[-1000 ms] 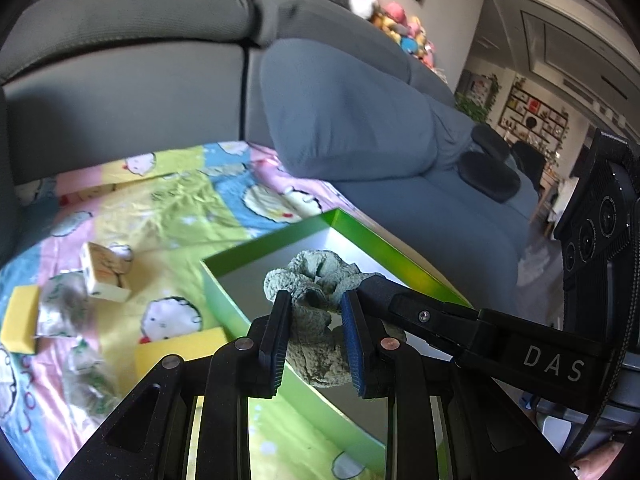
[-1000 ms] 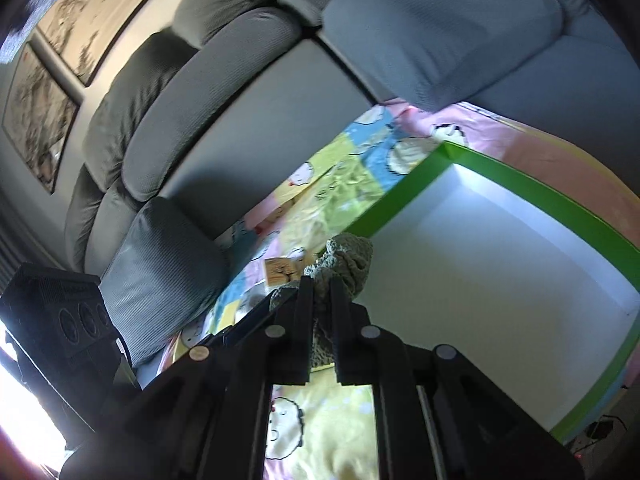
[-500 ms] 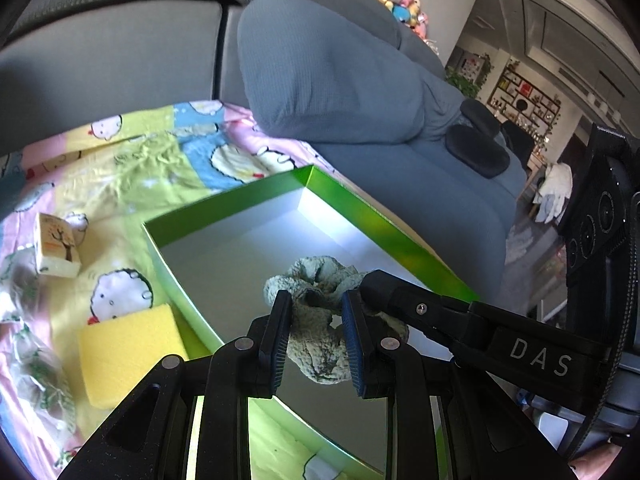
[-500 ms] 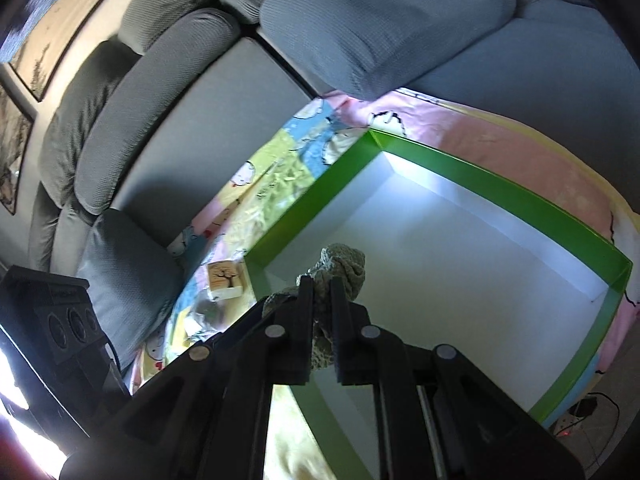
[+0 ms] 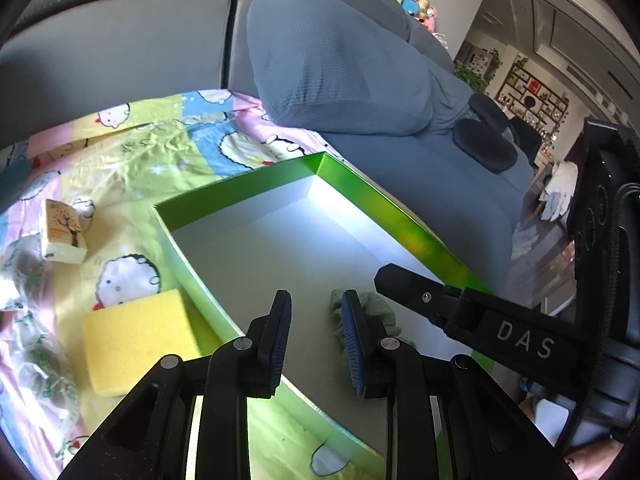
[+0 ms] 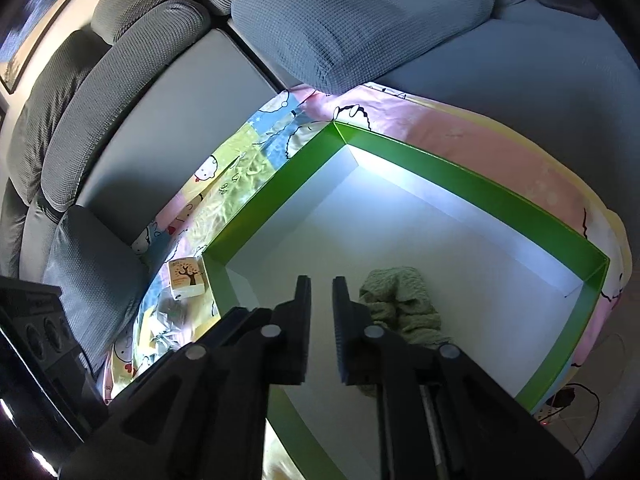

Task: Organize objects
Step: 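Withdraw the right tool from the box back over the sheet, then grasp the clear green-printed plastic bag with the right tool, then lift the plastic bag with the right tool toward the green-rimmed box, then lower the plastic bag into the green-rimmed box and open the right tool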

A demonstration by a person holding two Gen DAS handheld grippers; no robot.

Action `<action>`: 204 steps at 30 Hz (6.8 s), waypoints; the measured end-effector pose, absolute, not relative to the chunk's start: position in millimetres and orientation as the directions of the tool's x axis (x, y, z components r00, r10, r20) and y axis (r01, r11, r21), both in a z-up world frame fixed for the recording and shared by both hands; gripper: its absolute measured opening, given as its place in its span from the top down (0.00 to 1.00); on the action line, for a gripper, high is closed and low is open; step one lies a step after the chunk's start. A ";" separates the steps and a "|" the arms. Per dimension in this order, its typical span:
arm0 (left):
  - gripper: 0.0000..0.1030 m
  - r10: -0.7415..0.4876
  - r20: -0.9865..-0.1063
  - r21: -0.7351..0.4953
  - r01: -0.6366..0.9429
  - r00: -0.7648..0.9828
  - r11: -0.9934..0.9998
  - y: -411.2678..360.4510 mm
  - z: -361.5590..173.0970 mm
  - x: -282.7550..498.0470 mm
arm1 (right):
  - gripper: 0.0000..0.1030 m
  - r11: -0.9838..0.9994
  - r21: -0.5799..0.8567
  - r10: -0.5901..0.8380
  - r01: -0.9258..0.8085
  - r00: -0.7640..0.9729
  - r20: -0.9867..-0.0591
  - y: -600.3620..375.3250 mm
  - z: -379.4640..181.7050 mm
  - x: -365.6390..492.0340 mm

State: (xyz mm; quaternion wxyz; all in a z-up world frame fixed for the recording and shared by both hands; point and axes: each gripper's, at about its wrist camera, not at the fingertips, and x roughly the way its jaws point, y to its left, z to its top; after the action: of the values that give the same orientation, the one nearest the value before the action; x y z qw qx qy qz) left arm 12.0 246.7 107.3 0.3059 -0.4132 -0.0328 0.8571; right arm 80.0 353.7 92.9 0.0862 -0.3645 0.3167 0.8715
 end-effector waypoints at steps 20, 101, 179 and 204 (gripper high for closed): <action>0.35 0.260 -0.698 -0.106 -0.263 -0.667 -0.959 115.9 127.6 32.0 | 0.35 -0.855 0.512 -0.284 -0.088 -0.747 -0.602 255.5 126.5 43.8; 0.34 0.510 -0.750 -0.562 0.001 -0.421 -0.827 5.5 21.5 2.5 | 0.35 -0.870 0.489 -0.476 0.068 -0.383 -0.792 121.1 30.3 -42.1; 0.41 0.358 -0.549 -0.224 -0.280 -0.755 -0.934 80.1 151.1 64.5 | 0.45 -0.742 0.601 -0.617 0.298 -0.654 -0.437 172.6 141.6 39.0; 0.41 0.514 -0.590 -0.129 -0.555 -0.623 -0.821 202.4 155.3 44.1 | 0.45 -0.713 0.700 -0.415 0.042 -0.830 -0.372 291.0 133.8 74.4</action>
State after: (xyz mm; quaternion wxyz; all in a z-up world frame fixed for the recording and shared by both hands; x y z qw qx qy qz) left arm 44.1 202.4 155.3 0.2969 -0.3170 0.0328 0.9002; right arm 74.5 291.0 133.8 -0.1286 -0.2613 0.3565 0.8877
